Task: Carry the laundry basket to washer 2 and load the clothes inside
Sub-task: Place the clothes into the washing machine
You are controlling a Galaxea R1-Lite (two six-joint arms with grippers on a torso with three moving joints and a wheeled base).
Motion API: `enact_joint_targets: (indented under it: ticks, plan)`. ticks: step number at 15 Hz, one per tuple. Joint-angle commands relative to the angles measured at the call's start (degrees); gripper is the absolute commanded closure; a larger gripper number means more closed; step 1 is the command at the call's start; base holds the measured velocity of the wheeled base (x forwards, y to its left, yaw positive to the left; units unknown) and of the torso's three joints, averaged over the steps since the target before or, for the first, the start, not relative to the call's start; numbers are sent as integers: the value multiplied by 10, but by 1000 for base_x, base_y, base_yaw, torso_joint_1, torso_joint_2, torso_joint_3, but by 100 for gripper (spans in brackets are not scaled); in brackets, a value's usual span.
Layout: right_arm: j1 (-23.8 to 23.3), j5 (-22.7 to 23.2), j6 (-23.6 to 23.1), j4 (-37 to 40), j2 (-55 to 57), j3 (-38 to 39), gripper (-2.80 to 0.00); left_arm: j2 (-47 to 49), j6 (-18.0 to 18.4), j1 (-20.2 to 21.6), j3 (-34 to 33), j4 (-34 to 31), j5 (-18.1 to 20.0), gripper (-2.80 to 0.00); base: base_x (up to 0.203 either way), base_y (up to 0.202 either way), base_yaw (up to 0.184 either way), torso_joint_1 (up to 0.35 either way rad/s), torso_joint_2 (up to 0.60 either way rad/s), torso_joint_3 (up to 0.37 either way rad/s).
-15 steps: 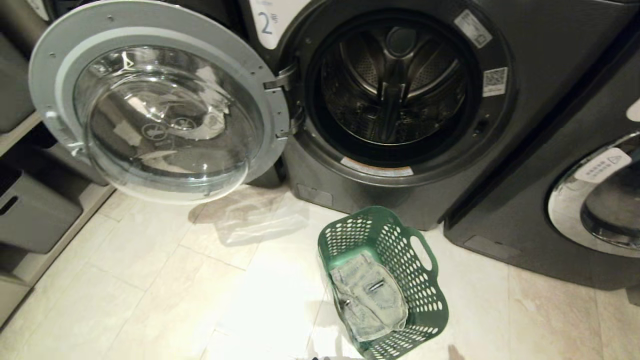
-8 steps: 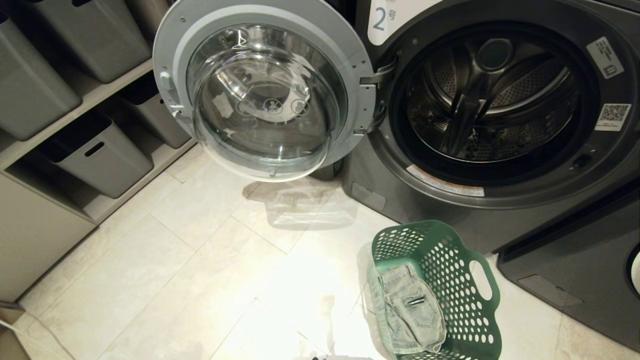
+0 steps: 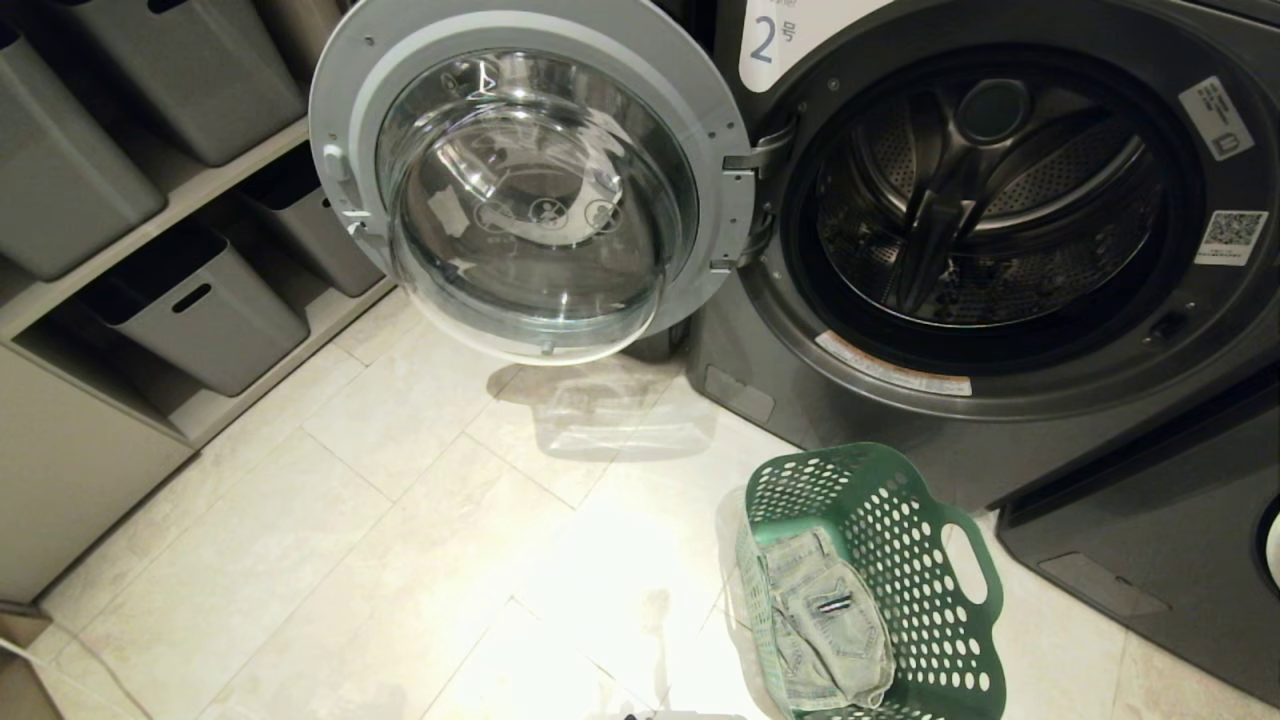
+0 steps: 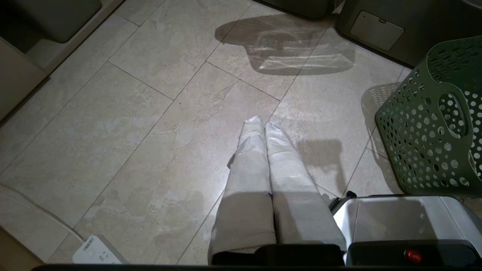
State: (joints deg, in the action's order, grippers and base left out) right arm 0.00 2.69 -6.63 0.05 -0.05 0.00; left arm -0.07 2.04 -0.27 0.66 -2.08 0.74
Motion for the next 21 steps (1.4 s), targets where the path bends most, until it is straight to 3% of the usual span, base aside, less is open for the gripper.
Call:
enact_joint_targets:
  ticks: [1,6,21]
  plan:
    - [0,0,0,0,0,0,0,1,1,0,0,0,0,0,0,0,0,0,0,0]
    - [0,0,-1,0,0,0,0,1,0,0,0,0,0,0,0,0,0,2,2,-51]
    - [0,1,-3,1,0,0,0,1,-3,0,0,0,0,0,0,0,0,5,3,-194]
